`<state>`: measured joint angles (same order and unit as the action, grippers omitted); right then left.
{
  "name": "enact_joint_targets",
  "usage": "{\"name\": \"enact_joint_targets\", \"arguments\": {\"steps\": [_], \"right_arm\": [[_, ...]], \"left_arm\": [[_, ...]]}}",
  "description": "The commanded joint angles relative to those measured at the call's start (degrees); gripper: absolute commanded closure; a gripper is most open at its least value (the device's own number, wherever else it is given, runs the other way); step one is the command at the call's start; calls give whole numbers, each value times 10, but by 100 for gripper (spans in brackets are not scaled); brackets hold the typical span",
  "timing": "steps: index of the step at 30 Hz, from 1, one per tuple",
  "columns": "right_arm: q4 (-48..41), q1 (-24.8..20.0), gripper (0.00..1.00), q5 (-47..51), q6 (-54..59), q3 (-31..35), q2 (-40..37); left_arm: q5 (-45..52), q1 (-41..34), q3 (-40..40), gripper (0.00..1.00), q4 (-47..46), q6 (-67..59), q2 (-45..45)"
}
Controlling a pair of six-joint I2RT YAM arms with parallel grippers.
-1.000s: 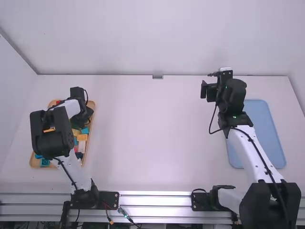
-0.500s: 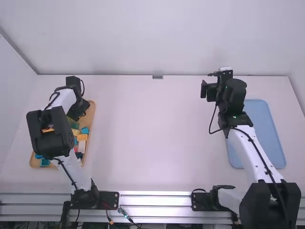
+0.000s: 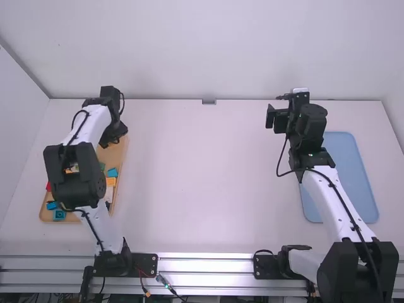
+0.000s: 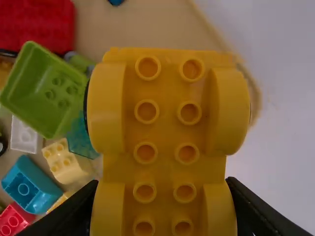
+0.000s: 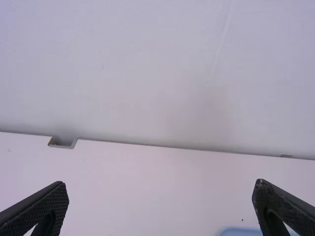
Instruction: Assemble lego blocks to make yellow taxi
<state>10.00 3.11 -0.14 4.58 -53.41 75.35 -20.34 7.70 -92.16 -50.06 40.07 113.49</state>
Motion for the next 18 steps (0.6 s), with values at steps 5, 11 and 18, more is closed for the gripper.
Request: {"name": "enact_joint_targets", "arguments": {"steps": [5,11,18], "right_arm": [[-5,4,1,0,-18,-16,4],[-17,3,1,0,-18,-16,4],[-17,4,1,0,-18,-16,4]], "left_arm": [[-41,-128,40,96,30,-138,-65],[34,-248,98,98,80,-265,-87],[194,-336,151,98,72,-493,-123]]}}
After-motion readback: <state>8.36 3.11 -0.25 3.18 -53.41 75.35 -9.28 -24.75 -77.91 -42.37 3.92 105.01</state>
